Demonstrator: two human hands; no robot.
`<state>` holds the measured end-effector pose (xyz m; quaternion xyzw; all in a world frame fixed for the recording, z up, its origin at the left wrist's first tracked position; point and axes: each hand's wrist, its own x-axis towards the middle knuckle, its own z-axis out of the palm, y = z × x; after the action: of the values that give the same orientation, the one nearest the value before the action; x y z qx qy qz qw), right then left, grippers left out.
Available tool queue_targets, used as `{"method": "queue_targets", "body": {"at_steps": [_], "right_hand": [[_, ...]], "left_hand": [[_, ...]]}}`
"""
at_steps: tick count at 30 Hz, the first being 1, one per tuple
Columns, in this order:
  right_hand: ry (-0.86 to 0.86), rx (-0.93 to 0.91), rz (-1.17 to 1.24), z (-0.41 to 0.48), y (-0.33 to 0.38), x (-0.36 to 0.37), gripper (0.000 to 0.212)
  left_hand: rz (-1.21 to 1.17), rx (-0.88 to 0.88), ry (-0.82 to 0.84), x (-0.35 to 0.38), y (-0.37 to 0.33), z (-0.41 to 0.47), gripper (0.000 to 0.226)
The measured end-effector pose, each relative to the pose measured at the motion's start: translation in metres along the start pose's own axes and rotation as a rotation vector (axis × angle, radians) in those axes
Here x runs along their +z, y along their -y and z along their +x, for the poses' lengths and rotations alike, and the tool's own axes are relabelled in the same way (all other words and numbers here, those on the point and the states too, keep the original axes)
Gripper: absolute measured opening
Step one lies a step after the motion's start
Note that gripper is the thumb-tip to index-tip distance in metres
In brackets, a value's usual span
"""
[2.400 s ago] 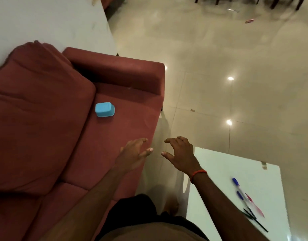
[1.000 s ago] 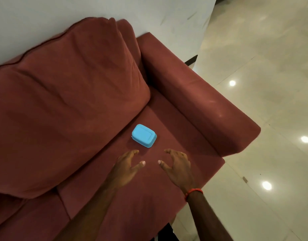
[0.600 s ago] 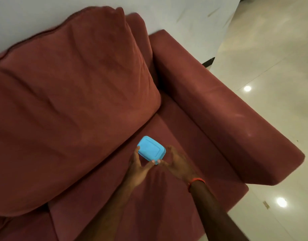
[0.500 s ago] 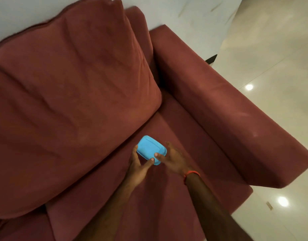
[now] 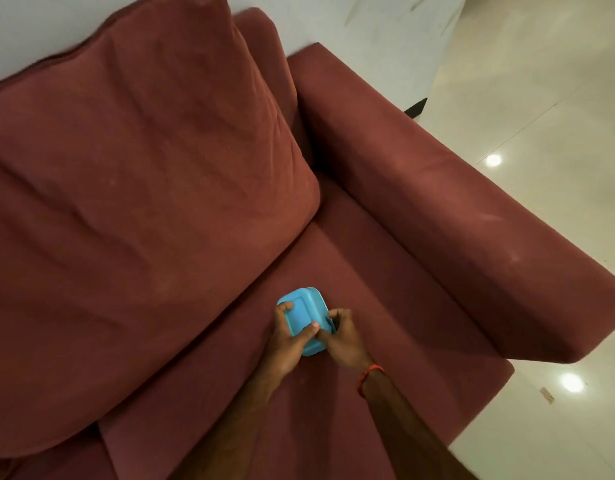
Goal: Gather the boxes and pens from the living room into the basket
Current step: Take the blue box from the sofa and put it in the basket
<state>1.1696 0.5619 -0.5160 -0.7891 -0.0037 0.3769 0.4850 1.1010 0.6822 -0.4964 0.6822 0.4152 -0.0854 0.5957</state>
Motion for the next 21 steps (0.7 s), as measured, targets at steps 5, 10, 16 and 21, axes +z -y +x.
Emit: {"method": "queue_targets", "body": {"at_steps": [5,10,16,21], "right_hand": [[0.052,-0.074,0.096,-0.064,0.036,-0.017,0.068],[0.008,-0.076,-0.004,-0.144,0.048,-0.022,0.047],[0.25,-0.37,0.085,-0.217,0.115,-0.038,0.066],[0.061,-0.344,0.234,-0.266,0.134,-0.036,0.044]], "left_hand": [[-0.045,0.037,0.004,-0.016,-0.023,-0.063,0.056],[-0.133,0.052,-0.071,-0.036,-0.06,-0.138,0.074],[-0.183,0.066,-0.062,-0.067,-0.108,-0.212,0.089],[-0.067,0.1,-0.037,-0.098,-0.125,-0.257,0.088]]}}
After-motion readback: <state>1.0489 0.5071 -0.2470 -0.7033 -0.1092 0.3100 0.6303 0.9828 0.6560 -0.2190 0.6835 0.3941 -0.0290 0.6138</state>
